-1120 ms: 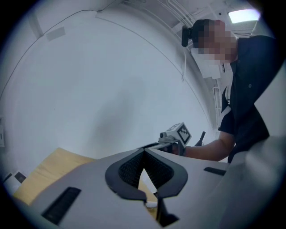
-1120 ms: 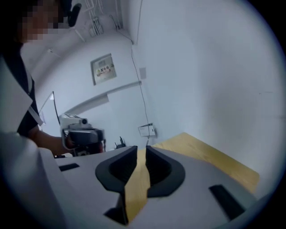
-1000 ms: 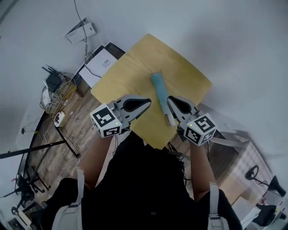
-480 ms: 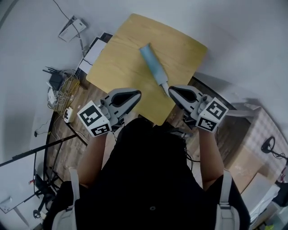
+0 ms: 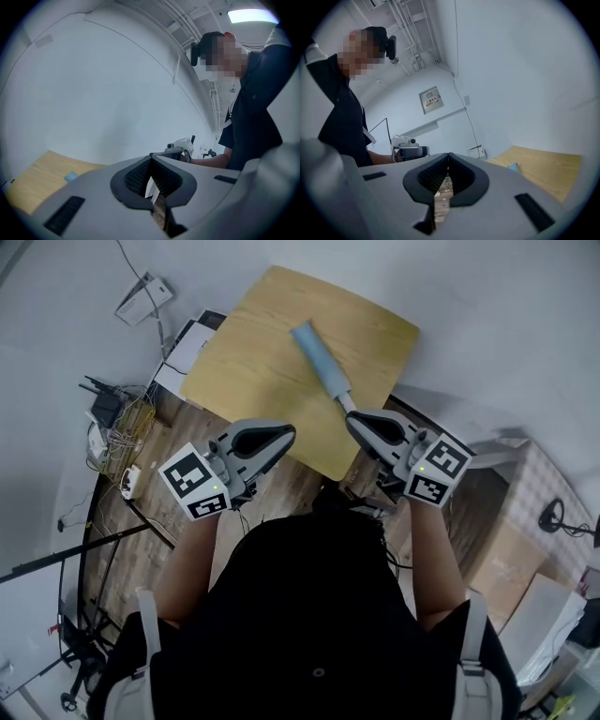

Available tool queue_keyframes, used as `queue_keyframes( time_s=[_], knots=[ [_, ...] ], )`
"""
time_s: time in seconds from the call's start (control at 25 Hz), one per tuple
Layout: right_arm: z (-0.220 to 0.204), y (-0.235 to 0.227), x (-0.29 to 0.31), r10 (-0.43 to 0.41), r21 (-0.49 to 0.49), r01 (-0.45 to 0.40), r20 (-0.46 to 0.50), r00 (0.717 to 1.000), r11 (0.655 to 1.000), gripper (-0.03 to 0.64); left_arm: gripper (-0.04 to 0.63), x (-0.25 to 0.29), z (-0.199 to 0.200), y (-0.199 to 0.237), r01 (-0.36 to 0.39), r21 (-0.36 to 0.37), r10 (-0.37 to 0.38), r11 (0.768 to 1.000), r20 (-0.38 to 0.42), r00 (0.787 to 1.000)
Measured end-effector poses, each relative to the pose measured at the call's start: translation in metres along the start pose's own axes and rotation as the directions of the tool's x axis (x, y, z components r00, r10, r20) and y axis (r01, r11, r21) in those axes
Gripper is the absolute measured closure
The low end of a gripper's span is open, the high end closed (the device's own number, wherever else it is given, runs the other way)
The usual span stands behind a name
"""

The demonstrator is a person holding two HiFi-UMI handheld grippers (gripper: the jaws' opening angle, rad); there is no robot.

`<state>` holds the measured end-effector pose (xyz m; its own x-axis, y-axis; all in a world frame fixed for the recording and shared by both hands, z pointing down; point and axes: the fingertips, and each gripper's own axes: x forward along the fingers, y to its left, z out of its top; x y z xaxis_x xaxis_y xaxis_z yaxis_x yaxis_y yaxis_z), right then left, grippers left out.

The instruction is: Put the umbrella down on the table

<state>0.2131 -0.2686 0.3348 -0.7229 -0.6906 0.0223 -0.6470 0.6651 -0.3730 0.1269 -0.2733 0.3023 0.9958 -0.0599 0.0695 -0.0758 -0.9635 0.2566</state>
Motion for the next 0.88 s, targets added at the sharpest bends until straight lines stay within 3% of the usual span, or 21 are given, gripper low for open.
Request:
queue_keyframes(
  time_s=[0.28, 0.52, 0.72, 0.88],
  knots=[
    [-0.031, 0.083, 0.016, -0.023, -0.002, 0.023, -0.037, 0.999, 1.000, 0.597, 0.583, -0.087, -0.032, -0.047, -0.009, -0.038, 0.011, 0.999, 0.050, 0.999],
    [-0.079, 0.141, 0.031, -0.061, 0.018, 0.063, -0.083, 0.995, 0.998, 0.597, 0.583, -0.156, -0.085, -0.082, -0.011, -0.139, 0.022, 0.990, 0.078, 0.997],
    [-0.105, 0.176, 0.038, -0.075, 0.032, 0.080, -0.139, 0.988, 0.996, 0.597, 0.583, -0.192, -0.109, -0.105, 0.004, -0.197, 0.016, 0.980, 0.099, 0.995],
    [-0.114, 0.188, 0.040, -0.079, -0.014, 0.078, -0.196, 0.977, 0.997, 0.597, 0.583, -0.198, -0.110, -0.113, 0.007, -0.193, 0.015, 0.981, 0.110, 0.994]
  ],
)
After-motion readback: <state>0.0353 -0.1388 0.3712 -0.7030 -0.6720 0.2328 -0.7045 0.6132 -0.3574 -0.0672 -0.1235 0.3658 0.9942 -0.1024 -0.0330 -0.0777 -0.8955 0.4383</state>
